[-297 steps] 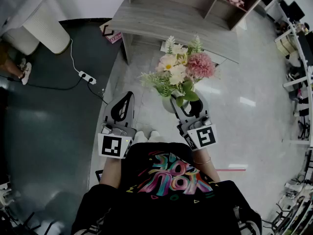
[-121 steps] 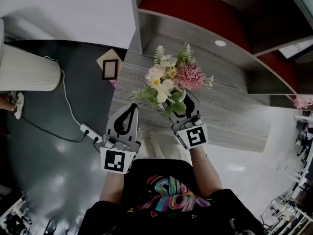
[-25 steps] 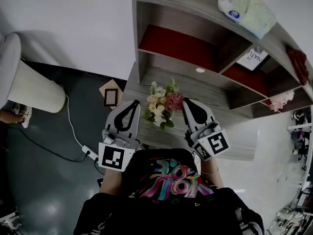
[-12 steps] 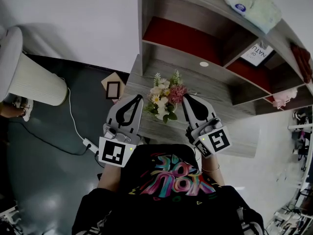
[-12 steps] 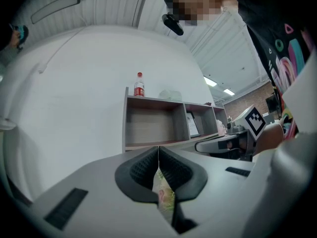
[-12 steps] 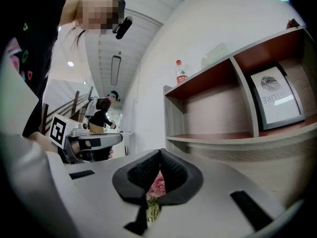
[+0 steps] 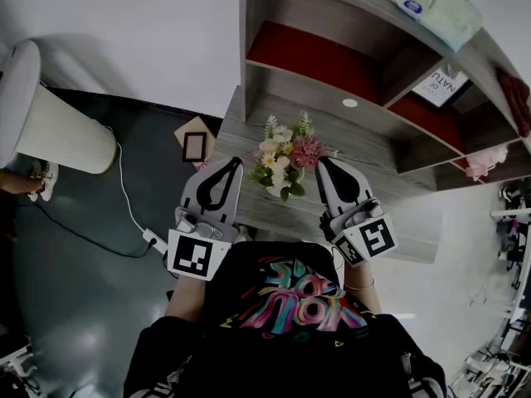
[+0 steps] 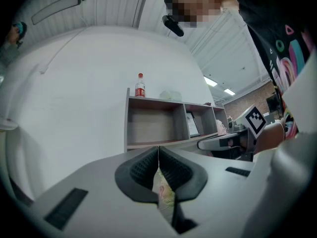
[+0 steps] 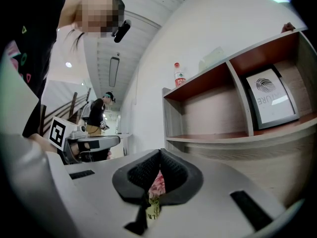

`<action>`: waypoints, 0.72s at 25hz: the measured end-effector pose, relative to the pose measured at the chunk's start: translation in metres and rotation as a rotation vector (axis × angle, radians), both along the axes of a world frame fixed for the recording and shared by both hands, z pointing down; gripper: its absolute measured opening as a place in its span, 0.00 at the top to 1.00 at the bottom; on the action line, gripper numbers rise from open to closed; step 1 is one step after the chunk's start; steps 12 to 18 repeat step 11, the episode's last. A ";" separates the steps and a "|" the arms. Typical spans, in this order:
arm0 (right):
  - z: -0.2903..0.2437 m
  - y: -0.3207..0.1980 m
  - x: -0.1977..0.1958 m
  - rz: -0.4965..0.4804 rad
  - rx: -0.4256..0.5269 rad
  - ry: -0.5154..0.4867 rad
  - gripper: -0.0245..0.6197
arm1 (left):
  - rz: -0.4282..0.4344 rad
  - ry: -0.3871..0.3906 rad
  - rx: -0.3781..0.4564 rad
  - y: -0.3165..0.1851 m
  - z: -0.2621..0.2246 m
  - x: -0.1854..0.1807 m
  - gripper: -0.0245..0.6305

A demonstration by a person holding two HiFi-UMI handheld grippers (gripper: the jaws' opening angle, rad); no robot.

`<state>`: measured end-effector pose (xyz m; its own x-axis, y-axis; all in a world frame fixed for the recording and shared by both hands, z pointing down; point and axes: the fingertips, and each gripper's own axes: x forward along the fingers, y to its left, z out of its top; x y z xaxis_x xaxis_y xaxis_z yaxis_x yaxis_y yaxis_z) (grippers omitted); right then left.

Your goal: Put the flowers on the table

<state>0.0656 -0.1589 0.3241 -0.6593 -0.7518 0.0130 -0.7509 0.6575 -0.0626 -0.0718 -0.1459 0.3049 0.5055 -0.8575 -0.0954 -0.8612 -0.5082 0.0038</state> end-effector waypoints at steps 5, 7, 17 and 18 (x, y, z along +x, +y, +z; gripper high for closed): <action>-0.002 0.005 -0.001 -0.002 0.000 -0.008 0.94 | 0.000 -0.002 0.005 0.003 0.000 -0.002 0.92; -0.002 0.005 -0.001 -0.002 0.001 -0.009 0.94 | 0.000 -0.001 0.005 0.004 0.000 -0.003 0.92; -0.002 0.006 0.000 0.004 -0.001 -0.024 0.94 | 0.004 -0.003 -0.001 0.004 0.003 -0.004 0.92; -0.002 0.006 0.000 0.004 -0.001 -0.024 0.94 | 0.004 -0.003 -0.001 0.004 0.003 -0.004 0.92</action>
